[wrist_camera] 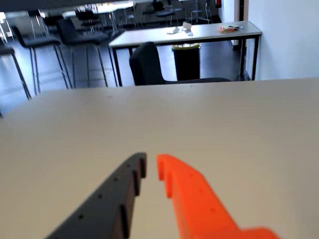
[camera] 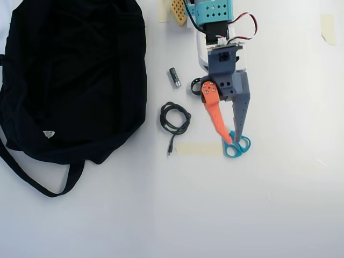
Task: Put the cable into the black bag
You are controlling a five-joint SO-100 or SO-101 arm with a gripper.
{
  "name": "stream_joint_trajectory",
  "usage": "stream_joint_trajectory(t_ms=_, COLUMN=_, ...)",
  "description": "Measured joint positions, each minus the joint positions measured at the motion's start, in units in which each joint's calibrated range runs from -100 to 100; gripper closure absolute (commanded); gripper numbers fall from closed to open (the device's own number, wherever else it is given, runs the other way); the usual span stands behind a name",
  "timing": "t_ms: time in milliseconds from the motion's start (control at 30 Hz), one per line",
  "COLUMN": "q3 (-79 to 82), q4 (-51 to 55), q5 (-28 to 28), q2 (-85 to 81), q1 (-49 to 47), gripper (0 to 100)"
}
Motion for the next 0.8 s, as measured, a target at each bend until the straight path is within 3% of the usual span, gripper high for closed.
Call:
stream_joint_trajectory(t_ms=433, q3=-24.84, q4=20.01, q5=1.37, q2=10.46, q1=-0.44, gripper=97)
stream_joint_trajectory(t_ms=800, q3=-27.44, q4=22.33, q5=1.42, q2=10.54, q1=-0.44, gripper=97)
